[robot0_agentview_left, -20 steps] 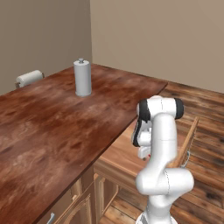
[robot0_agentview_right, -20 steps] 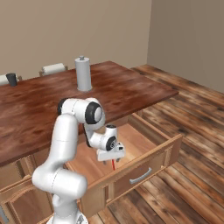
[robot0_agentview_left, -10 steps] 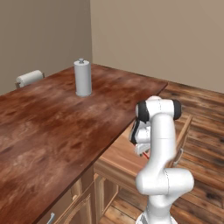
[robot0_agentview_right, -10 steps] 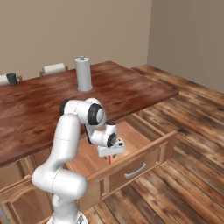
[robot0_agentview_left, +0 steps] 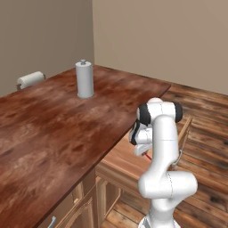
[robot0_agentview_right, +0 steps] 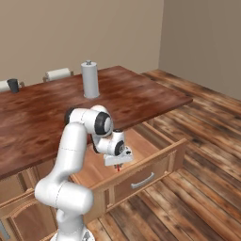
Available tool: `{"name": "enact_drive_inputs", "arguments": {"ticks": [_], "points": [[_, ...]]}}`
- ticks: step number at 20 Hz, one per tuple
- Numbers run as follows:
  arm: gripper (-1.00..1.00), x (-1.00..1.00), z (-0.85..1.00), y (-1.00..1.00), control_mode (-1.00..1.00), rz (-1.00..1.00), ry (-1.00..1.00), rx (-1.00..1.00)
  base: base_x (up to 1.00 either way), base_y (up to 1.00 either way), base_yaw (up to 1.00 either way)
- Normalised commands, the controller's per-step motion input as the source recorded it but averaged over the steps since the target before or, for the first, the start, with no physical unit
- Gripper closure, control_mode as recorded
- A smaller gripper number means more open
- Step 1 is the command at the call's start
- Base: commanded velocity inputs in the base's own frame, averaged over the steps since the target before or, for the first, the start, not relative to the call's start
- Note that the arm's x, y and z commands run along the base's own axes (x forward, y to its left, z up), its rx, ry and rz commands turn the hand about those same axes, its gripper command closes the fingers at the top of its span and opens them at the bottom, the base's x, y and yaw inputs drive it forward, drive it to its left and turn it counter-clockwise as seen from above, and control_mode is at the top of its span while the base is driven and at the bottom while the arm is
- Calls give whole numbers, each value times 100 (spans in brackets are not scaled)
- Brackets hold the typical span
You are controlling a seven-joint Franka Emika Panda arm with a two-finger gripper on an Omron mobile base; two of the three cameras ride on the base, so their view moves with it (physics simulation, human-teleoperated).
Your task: Take a straw from the drawer in front and place it inside the glass cup on the dining counter.
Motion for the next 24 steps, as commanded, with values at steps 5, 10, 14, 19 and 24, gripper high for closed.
{"name": "enact_drive_inputs", "arguments": {"ticks": [5, 10, 14, 19, 24], "points": [[100, -42, -25, -2, -100, 0, 0, 0, 0, 0, 0], [100, -62, 4, -18, -100, 0, -1, 1, 0, 0, 0], [100, -67, 68, -16, -100, 0, -3, 6, 0, 0, 0], [100, -35, 100, 0, -100, 0, 0, 1, 0, 0, 0], [100, -26, 100, -3, -100, 0, 0, 0, 0, 0, 0]]}}
